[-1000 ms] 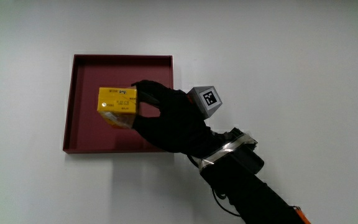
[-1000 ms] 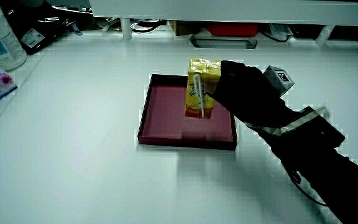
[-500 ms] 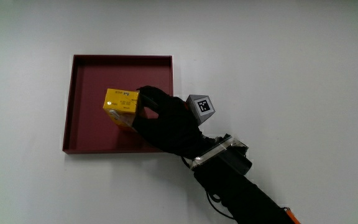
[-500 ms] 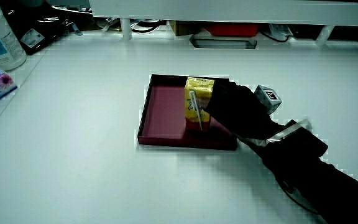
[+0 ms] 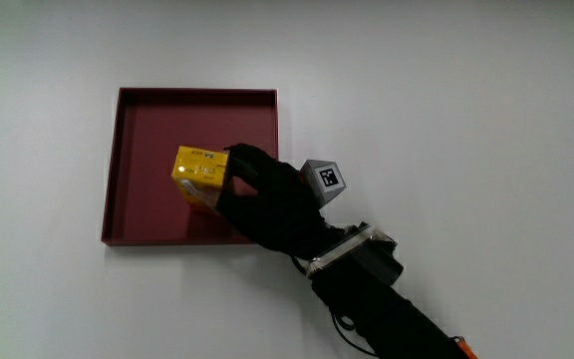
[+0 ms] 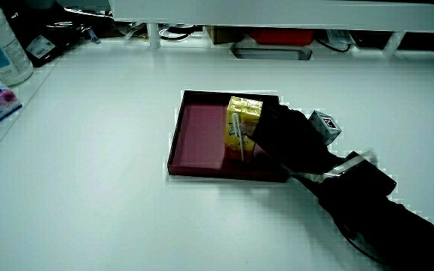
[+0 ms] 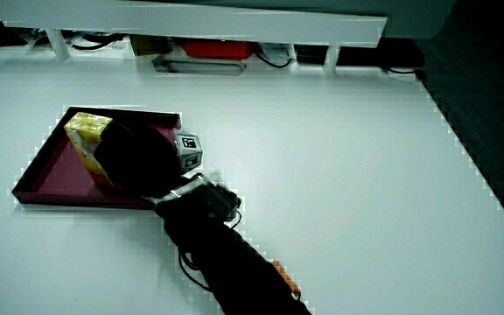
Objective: Place ice redtea
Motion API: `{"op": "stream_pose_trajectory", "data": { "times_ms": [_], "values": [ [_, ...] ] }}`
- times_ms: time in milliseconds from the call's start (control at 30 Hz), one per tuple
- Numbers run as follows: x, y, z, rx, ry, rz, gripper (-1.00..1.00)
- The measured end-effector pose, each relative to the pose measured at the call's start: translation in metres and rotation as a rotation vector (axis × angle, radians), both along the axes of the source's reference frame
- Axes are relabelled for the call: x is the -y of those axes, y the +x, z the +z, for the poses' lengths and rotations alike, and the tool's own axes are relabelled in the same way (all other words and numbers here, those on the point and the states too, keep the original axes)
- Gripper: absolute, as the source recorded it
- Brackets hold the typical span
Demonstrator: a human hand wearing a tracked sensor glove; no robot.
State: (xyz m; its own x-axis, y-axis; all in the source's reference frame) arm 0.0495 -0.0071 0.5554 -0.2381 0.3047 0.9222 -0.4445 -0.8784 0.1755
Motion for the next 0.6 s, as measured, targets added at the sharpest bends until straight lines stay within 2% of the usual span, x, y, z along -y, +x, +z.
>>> {"op": "stream_pose_trajectory", "data": {
  "times_ms": [167, 267, 333, 600],
  "values": [
    [0.0, 0.0, 0.0, 0.011, -0.004, 0.005, -0.27],
    [-0.001, 0.001, 0.003, -0.016, -0.001, 0.003, -0.38],
    [-0.001, 0.001, 0.001, 0.004, -0.007, -0.001, -0.46],
    [-0.003, 0.008, -0.009, -0.018, -0.021, -0.095, -0.77]
  ]
}}
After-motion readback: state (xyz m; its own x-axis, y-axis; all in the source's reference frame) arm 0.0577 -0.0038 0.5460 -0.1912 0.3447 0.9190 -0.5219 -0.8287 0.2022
